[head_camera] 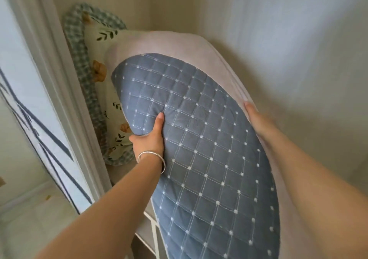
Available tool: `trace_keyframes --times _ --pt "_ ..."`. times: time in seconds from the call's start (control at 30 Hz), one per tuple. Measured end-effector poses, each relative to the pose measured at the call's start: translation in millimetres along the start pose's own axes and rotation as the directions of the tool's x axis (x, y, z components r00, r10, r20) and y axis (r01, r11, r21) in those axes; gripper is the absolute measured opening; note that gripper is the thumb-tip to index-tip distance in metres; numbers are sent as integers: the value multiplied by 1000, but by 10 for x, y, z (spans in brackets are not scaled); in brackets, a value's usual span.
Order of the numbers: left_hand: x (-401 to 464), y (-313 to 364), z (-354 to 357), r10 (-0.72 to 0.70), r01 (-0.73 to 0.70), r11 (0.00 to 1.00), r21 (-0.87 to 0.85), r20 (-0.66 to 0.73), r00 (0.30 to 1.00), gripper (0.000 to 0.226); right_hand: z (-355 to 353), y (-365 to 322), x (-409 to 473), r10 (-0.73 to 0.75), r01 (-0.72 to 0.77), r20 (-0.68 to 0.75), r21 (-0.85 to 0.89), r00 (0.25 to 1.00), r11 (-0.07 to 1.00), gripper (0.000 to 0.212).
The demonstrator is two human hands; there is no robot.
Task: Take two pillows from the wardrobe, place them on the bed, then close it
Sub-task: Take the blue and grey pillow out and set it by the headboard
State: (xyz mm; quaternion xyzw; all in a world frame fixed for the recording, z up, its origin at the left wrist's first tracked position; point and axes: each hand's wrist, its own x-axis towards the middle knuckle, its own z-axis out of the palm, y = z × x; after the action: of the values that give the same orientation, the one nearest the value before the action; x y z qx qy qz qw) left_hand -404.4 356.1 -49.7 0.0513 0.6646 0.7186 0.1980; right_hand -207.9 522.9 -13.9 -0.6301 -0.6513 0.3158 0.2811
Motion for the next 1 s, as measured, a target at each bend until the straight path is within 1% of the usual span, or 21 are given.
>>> trace_keyframes --times 0.07,0.2,0.37,0.5,0.63,0.8,0.9,1.0 --pt "-115 150 -197 38 -39 999 15 20 999 98 -34 -4 -227 2 -2 -1 50 1000 999 97" --pt "-358 370 -568 96 -97 995 35 26 995 100 -103 -31 -633 -20 19 8 88 1000 996 96" --pt "-645 539 -957 151 -151 989 -12 55 987 97 -186 -27 -1070 -26 26 0 140 1000 990 95" --pt "-839 599 -1244 205 -207 978 1 98 974 100 -274 120 -1385 -19 14 25 207 1000 978 96" --pt "-1032 624 -1379 280 -280 960 -18 164 946 102 -463 235 -1600 4 5 -31 271 1000 963 104" --pt "-1307 625 -1523 321 -314 947 -67 203 925 86 -653 439 -1931 -2 28 -84 308 996 951 98" --pt "-1460 701 -1629 403 -389 915 -108 217 889 85 -705 510 -2113 0 37 -105 355 994 934 98" --pt "-1564 787 -1805 507 -487 862 -144 213 835 77 -626 522 -2284 -3 55 -119 435 993 899 99"
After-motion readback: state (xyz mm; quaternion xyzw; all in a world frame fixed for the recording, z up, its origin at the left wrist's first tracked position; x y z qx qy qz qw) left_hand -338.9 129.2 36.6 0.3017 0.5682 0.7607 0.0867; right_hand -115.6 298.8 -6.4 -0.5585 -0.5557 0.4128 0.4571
